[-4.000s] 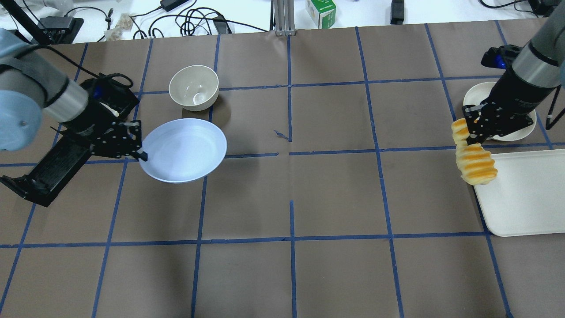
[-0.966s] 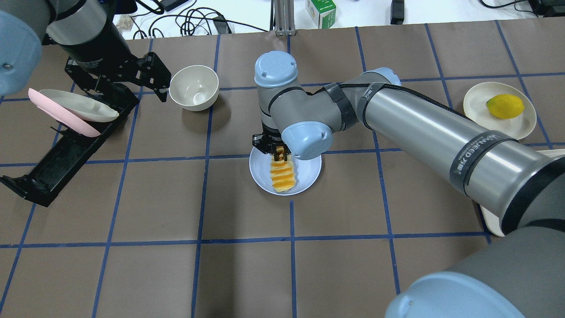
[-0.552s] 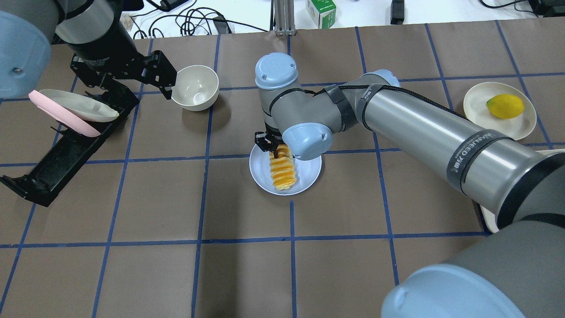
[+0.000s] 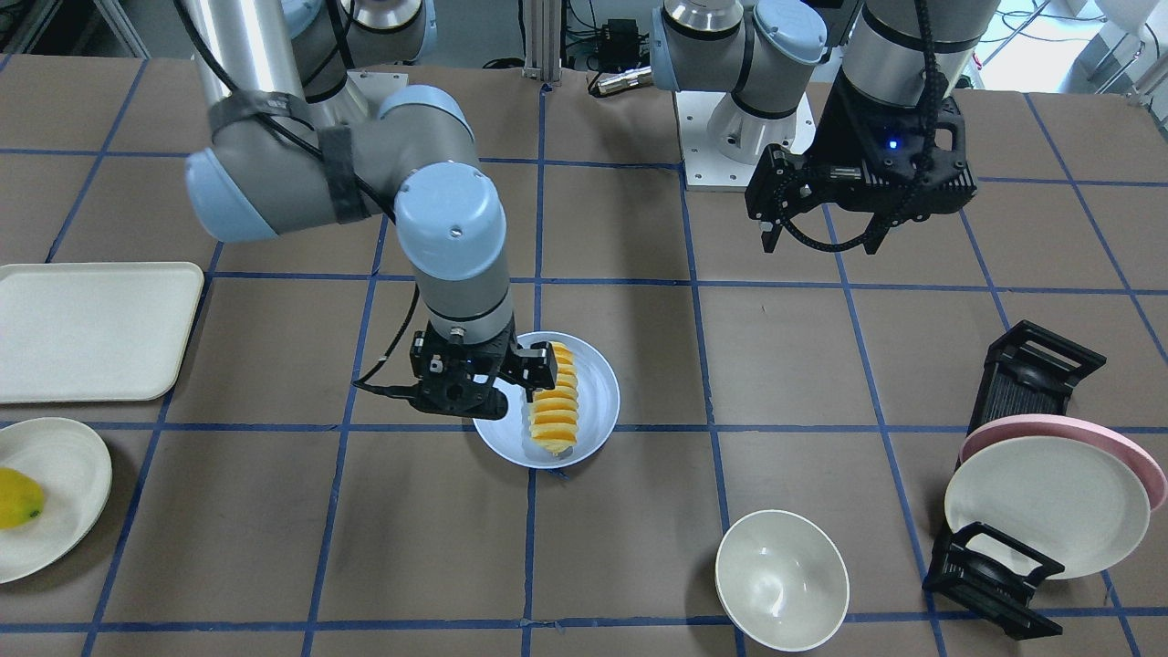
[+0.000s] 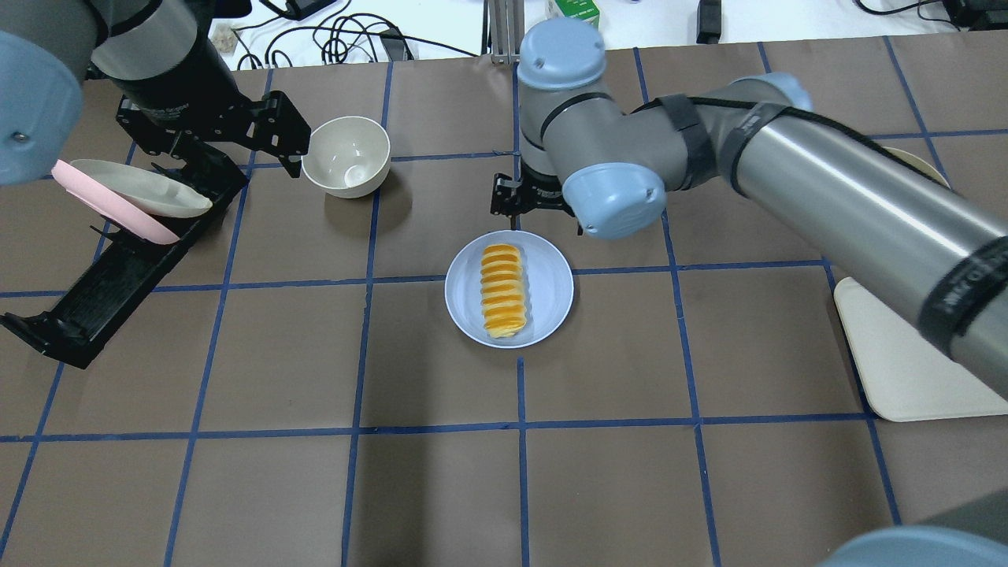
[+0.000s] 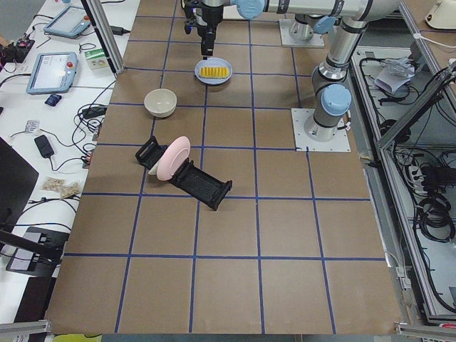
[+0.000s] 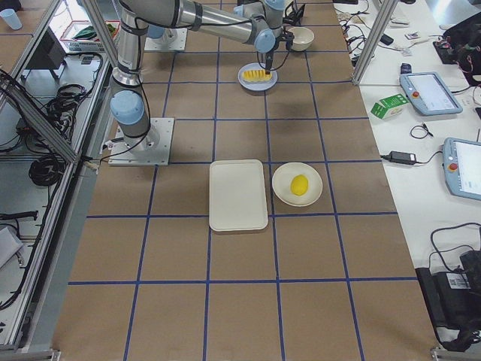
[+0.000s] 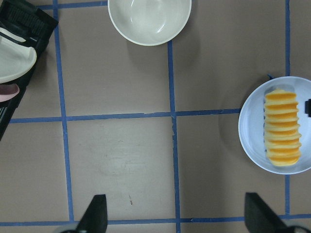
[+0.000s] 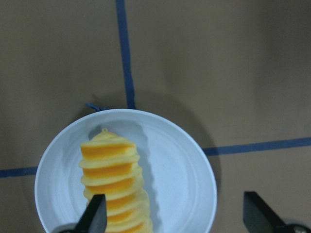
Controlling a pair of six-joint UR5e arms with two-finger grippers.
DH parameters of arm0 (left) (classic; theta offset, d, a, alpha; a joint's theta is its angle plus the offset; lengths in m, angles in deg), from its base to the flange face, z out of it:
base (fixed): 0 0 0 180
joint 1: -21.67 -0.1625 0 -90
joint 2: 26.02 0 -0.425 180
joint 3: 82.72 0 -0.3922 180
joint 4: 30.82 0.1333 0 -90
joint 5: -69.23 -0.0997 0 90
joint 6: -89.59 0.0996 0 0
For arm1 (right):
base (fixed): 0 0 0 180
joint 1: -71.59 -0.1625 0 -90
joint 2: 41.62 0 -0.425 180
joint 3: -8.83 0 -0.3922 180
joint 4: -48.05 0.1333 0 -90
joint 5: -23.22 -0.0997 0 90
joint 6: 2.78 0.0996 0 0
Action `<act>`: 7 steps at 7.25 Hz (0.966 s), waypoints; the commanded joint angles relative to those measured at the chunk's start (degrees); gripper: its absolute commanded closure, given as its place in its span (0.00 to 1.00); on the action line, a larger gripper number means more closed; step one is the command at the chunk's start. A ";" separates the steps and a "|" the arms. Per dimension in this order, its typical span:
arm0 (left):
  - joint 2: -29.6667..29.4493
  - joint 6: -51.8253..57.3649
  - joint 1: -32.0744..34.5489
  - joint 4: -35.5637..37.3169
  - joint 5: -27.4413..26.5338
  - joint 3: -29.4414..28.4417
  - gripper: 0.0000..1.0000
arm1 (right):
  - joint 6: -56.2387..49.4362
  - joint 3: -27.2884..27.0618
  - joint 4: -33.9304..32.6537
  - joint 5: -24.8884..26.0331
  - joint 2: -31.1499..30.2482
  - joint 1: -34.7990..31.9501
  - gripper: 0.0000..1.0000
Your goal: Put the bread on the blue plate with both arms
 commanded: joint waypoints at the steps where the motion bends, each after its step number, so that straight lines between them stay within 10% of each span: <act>1: 0.40 -0.17 -0.53 -0.07 -0.97 0.22 0.00 | -2.99 -0.11 9.53 -1.00 -8.76 4.93 0.00; 7: -0.31 0.00 -0.89 -0.16 -1.05 -0.56 0.00 | -22.00 -0.38 35.92 0.32 -30.31 18.20 0.00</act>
